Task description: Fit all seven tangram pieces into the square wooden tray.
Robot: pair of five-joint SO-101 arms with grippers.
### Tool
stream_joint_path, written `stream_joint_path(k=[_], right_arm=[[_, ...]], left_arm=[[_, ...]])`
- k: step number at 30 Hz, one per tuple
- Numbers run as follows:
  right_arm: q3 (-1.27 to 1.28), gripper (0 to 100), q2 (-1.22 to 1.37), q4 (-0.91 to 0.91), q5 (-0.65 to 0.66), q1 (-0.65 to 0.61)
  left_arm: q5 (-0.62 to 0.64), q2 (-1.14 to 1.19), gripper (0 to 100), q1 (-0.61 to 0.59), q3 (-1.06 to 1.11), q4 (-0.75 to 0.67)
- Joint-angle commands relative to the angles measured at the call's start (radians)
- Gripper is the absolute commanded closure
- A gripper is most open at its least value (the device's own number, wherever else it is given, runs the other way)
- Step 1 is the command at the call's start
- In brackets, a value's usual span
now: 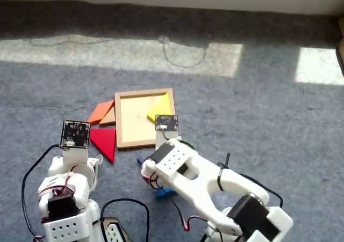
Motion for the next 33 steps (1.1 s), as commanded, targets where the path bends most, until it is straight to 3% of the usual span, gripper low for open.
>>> stream_joint_path(k=[1,9,14,19,23,33], right_arm=[[-0.007,72.5,0.005,0.096,0.133,0.102],[0.001,72.5,-0.096,0.159,0.222,0.134],[0.004,72.5,-0.280,0.150,0.218,0.036],[0.036,72.5,-0.300,0.150,0.230,-0.087],[0.039,72.4,-0.300,0.148,0.350,-0.140],[0.133,72.4,-0.300,0.145,0.598,-0.082]], left_arm=[[-0.003,-0.005,76,-0.013,-0.016,-0.017],[-0.003,-0.005,76,-0.012,-0.016,-0.017],[-0.003,-0.005,76,-0.012,-0.016,-0.017],[-0.003,-0.005,76,-0.012,-0.016,-0.017],[-0.003,-0.005,76,-0.012,-0.016,-0.015],[-0.003,-0.005,76,-0.012,-0.016,-0.012]])
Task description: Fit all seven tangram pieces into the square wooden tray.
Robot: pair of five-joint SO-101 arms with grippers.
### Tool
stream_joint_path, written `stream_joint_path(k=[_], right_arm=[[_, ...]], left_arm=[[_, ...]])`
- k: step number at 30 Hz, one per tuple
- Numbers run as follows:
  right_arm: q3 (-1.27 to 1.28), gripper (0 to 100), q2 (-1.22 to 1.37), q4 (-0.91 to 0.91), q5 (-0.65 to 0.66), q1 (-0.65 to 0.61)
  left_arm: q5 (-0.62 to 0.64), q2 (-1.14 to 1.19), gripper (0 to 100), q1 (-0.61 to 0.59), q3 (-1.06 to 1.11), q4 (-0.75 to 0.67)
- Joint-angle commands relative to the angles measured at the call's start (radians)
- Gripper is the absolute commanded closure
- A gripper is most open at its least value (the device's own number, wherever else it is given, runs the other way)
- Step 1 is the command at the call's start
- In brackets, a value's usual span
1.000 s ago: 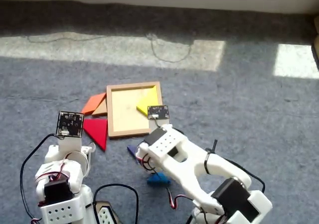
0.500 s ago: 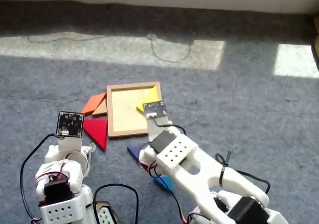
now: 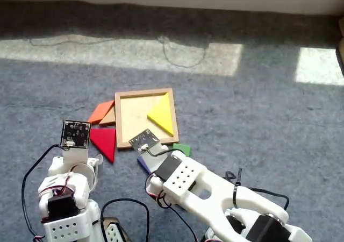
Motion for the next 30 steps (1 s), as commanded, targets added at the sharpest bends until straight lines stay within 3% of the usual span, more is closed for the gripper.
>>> stream_joint_path(k=[1,15,22,30], right_arm=[[0.025,72.4,-0.038,-0.007,0.077,0.028],[0.165,72.4,-0.038,-0.196,0.081,0.024],[0.194,72.6,-0.038,-0.200,0.081,0.024],[0.194,90.9,-0.048,-0.203,0.083,0.022]], left_arm=[[-0.003,-0.005,76,-0.012,-0.016,-0.014],[-0.006,-0.005,79,-0.012,-0.016,-0.012],[-0.006,-0.005,79,-0.010,-0.016,-0.012],[-0.006,-0.005,79,-0.010,-0.016,-0.015]])
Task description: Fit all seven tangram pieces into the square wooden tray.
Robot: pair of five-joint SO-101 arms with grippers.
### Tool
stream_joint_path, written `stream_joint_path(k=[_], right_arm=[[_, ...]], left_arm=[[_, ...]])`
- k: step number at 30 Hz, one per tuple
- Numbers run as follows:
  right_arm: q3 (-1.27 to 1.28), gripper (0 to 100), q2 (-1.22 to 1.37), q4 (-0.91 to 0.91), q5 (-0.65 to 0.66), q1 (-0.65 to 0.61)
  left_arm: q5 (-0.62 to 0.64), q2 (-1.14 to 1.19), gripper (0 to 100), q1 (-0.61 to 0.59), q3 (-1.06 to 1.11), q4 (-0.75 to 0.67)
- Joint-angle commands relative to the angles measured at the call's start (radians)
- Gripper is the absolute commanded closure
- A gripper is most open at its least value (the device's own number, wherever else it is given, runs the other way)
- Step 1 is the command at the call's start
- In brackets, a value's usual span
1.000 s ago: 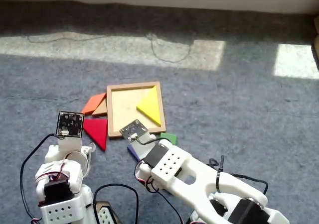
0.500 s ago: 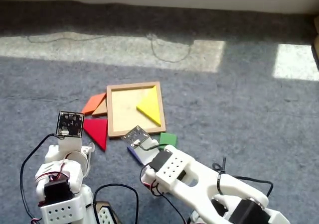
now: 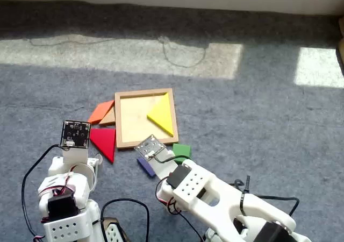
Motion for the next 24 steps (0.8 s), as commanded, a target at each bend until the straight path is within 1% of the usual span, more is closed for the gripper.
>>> stream_joint_path(k=[1,5,14,16,20,22,24], right_arm=[[0.013,92.3,-0.005,-0.021,0.011,0.001],[0.013,94.7,-0.007,-0.021,0.012,0.001],[-0.012,94.7,-0.007,-0.013,0.009,0.007],[-0.050,94.7,-0.007,0.033,0.009,0.008],[-0.194,94.3,-0.007,0.213,0.003,0.008],[-0.254,94.3,-0.007,0.286,-0.061,0.008],[-0.303,93.9,-0.007,0.309,-0.173,0.002]], left_arm=[[-0.006,-0.005,79,-0.010,-0.016,-0.015],[-0.006,-0.005,79,-0.010,-0.016,-0.015],[-0.006,-0.005,79,-0.010,-0.016,-0.017],[-0.006,-0.005,79,-0.010,-0.016,-0.017],[-0.006,-0.005,79,-0.010,-0.016,-0.017],[-0.006,-0.005,79,-0.010,-0.016,-0.017],[-0.006,-0.005,79,-0.010,-0.016,-0.017]])
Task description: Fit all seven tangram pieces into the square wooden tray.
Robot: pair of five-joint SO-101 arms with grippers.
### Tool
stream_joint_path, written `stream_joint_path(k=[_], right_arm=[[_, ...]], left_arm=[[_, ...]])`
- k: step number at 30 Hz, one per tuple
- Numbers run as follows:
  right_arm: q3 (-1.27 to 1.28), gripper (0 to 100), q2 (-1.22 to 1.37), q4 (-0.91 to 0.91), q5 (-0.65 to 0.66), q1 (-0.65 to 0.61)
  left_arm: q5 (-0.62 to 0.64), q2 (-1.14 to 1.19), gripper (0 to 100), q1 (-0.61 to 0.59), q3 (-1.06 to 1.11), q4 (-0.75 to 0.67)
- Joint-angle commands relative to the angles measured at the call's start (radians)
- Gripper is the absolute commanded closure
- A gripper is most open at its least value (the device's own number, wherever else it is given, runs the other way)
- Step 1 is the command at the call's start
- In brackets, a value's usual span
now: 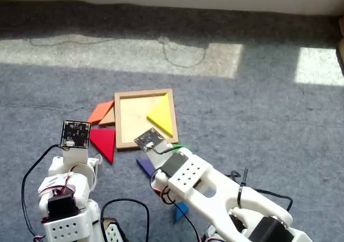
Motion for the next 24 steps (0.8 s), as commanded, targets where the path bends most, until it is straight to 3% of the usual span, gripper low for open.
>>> stream_joint_path(k=[1,5,10,17,24], right_arm=[[-0.119,92.6,-0.021,0.058,-0.161,-0.002],[-0.119,84.4,-0.019,0.058,-0.253,0.005],[-0.033,84.2,-0.019,-0.007,-0.275,0.004],[0.062,84.2,-0.019,-0.025,-0.094,0.056],[0.104,84.2,-0.010,0.001,-0.072,0.071]], left_arm=[[-0.006,-0.005,79,-0.010,-0.016,-0.017],[-0.006,-0.005,79,-0.012,-0.016,-0.017],[-0.006,-0.005,79,-0.012,-0.016,-0.017],[-0.006,-0.005,78,-0.012,-0.016,-0.017],[-0.006,-0.005,78,-0.012,-0.016,-0.017]])
